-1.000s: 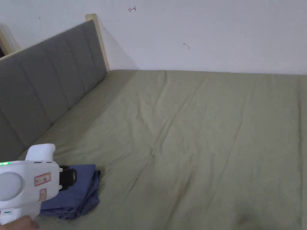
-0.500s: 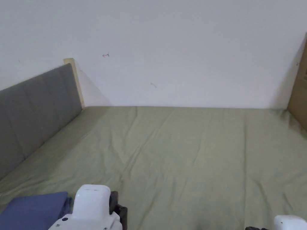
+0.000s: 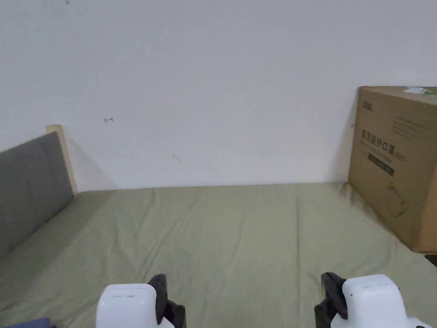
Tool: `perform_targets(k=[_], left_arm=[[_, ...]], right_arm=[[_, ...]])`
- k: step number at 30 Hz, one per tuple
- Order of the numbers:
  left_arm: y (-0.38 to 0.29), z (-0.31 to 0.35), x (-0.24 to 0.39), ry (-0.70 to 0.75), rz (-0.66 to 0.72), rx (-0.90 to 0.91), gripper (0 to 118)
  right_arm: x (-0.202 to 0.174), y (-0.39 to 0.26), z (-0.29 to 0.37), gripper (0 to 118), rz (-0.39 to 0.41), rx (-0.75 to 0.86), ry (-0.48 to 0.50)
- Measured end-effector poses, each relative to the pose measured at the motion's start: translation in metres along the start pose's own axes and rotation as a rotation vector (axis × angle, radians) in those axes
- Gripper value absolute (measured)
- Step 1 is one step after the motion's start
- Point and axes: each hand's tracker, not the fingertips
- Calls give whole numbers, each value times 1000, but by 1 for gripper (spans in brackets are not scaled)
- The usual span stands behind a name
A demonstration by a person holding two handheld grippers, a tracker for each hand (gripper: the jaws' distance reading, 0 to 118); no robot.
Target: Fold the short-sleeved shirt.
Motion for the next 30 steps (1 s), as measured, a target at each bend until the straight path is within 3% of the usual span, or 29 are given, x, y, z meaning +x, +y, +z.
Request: perform_targets(k=[15,26,28,30], left_arm=[[6,5,-8,104,-35,56,0],[9,-3,-10,85,-13,39,0],[7,-4,-8,86,-37,34,0],[7,-5,-7,71,-58,35,0]], right_arm=[[-4,7,2,2,-17,8,-57],[0,13,-5,2,-13,1,-83],[2,13,-8,7,-36,-9,-89],[5,12,-10,27,-54,-17,-86]])
